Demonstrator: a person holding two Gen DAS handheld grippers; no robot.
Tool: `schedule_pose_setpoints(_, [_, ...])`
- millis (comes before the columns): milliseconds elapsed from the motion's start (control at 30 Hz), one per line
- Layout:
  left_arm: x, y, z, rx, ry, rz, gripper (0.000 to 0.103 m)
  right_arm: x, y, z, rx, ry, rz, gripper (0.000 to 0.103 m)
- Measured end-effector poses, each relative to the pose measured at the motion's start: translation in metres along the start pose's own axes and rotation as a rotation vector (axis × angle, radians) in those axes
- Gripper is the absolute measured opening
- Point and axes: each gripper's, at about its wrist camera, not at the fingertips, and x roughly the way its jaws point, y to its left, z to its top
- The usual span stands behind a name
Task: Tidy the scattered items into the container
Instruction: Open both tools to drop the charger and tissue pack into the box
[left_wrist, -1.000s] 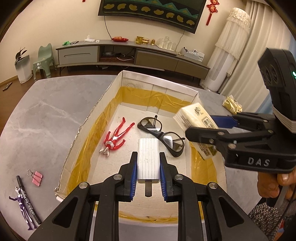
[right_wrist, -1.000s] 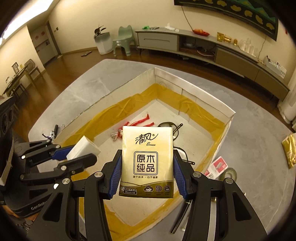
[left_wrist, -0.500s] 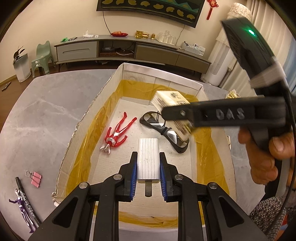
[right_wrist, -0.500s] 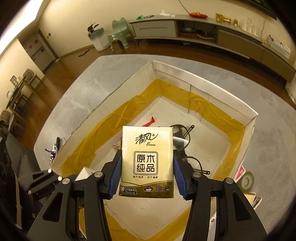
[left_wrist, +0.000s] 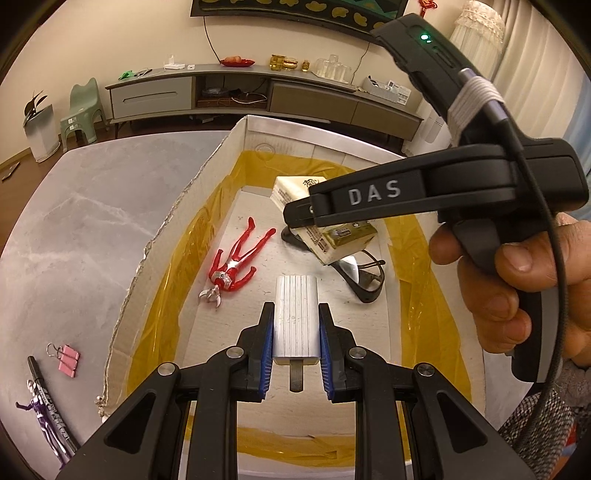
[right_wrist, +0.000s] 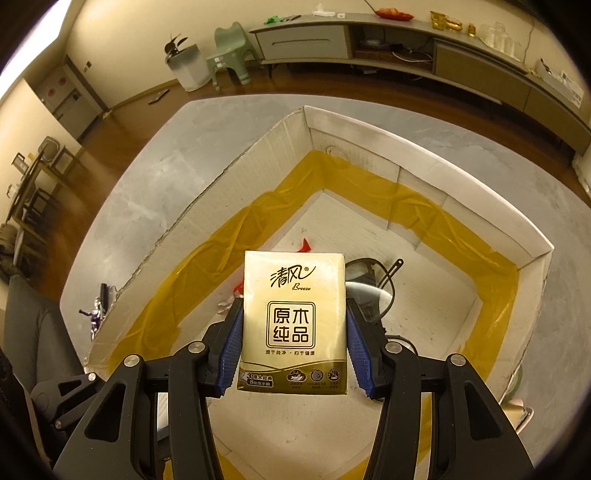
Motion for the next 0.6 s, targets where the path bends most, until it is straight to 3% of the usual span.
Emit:
schedule_pose_setpoints(267, [0.001, -0.001, -0.001, 0.01, 0.0, 0.004, 0.024, 0.007, -0.005, 0.004, 0.014, -0.01, -0.013, 0.057])
schedule_pose_setpoints(600, [-0.004, -0.005, -0.003, 0.019, -0.005, 0.013, 0.039, -0.007, -0.003, 0.001, 0.015, -0.02, 0.011, 0.058])
